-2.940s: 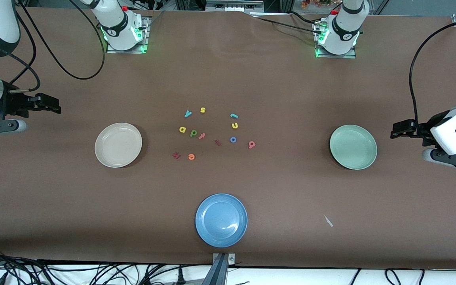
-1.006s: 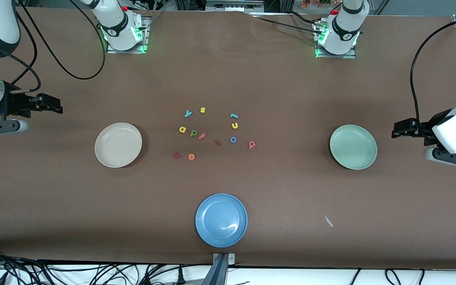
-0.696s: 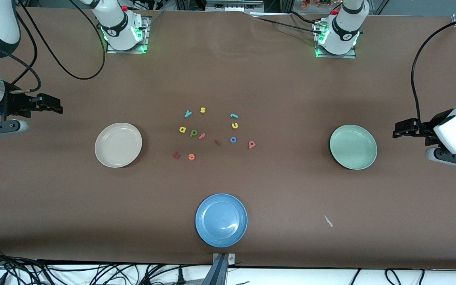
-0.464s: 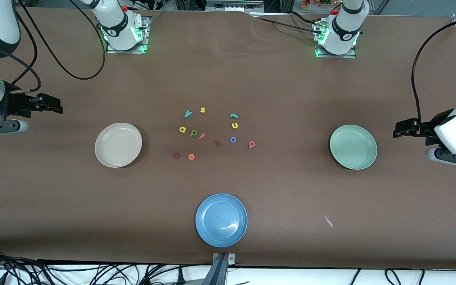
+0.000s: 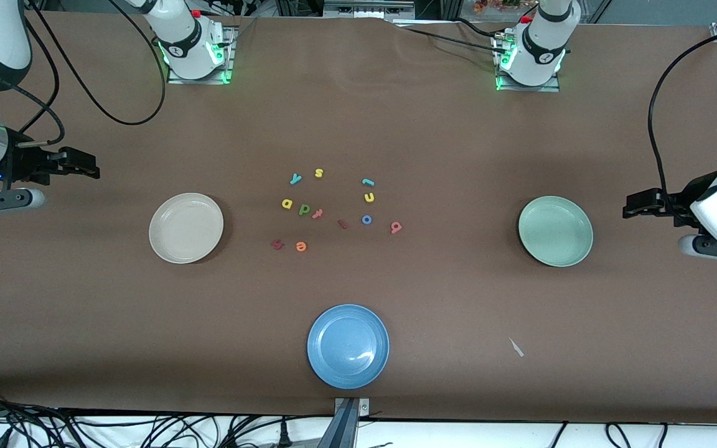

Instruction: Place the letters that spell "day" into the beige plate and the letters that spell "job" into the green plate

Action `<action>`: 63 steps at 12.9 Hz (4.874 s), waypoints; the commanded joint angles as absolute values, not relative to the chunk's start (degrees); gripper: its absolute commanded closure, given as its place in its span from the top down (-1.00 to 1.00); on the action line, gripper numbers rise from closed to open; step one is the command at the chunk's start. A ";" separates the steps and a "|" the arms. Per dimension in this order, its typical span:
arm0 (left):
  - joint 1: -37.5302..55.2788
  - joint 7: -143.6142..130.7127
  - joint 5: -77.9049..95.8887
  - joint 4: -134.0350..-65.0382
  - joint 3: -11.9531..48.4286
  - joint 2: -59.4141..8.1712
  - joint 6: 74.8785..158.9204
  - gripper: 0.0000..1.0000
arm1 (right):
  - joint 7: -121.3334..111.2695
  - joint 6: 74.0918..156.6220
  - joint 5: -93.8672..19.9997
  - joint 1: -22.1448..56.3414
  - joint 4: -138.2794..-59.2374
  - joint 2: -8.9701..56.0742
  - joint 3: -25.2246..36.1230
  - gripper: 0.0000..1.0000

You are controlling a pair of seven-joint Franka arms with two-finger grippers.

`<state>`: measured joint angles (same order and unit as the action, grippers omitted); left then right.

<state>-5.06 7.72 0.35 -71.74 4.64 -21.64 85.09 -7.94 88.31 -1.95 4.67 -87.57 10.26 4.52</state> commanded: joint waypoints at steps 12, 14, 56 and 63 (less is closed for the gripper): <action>-5.89 6.94 0.97 -71.81 4.92 -21.27 84.55 1.00 | -8.09 88.33 -4.31 4.39 -86.84 10.20 4.75 1.00; -5.89 6.94 0.97 -71.81 4.92 -21.27 84.64 1.00 | -8.09 88.07 -4.22 4.31 -86.84 10.11 4.83 1.00; 18.79 -31.96 10.55 -85.14 5.54 -32.52 108.15 1.00 | -4.22 90.78 -4.31 6.32 -87.54 10.99 4.48 1.00; 27.33 -53.33 10.63 -86.66 5.54 -42.35 126.72 0.84 | -1.49 98.07 -5.70 10.37 -90.07 12.57 4.39 1.00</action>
<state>25.88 -49.91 9.06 -87.05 6.31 -40.69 123.64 -2.06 95.39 -3.98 9.86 -87.85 12.90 4.24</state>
